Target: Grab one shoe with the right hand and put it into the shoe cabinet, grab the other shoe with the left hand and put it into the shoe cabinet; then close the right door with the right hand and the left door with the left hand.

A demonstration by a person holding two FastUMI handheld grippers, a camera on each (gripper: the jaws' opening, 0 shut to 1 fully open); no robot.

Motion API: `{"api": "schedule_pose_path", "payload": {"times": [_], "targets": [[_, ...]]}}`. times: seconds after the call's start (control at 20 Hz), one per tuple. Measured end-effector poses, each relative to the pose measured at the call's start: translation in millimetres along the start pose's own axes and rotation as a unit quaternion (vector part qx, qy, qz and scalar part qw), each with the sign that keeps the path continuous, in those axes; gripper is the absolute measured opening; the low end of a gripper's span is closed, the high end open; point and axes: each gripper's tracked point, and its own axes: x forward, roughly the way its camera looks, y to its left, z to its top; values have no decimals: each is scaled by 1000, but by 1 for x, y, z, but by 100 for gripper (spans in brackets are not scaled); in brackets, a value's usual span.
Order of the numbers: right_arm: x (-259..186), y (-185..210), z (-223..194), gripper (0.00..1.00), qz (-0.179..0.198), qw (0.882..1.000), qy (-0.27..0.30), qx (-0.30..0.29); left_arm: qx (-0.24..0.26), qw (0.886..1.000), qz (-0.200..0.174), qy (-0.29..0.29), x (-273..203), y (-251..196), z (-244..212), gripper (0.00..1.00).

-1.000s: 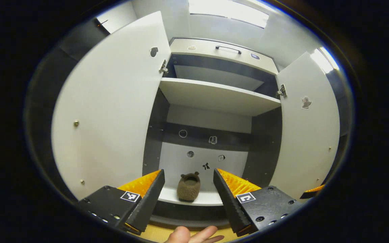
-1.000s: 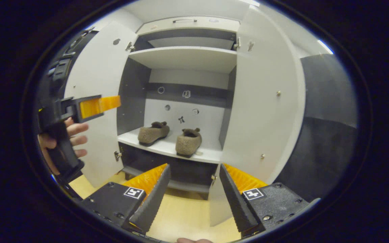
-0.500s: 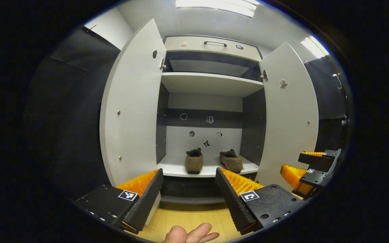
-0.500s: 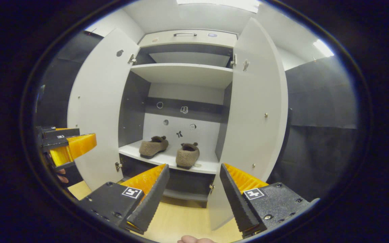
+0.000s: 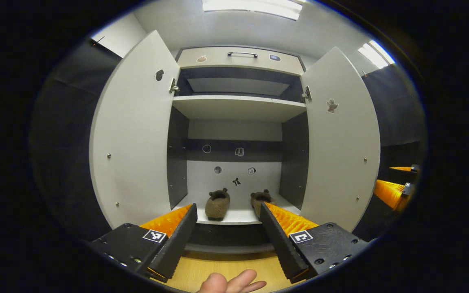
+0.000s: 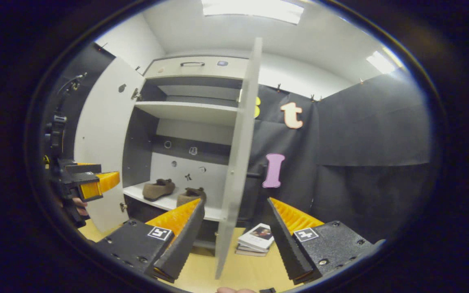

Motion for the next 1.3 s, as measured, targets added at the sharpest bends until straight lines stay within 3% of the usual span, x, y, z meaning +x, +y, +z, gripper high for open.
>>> {"api": "schedule_pose_path", "payload": {"times": [0.15,0.35,0.4,0.9,1.1,1.3], "targets": [[20,-36,-16,94,-31,999,30,-11,-28,999,-11,15,9,-17,-9,94],[70,-32,-31,94,-10,998,60,-7,-10,1000,-4,17,14,-17,-9,94],[71,-31,-29,90,2,999,54,-3,-5,1000,0,18,14,-15,-11,94],[73,9,-36,81,79,993,88,26,-5,998,30,58,8,3,-41,94],[79,50,-29,81,118,990,70,12,1,997,49,55,4,19,-41,94],[91,69,-22,77,121,991,49,5,-8,995,78,59,-9,43,-45,94]]}}
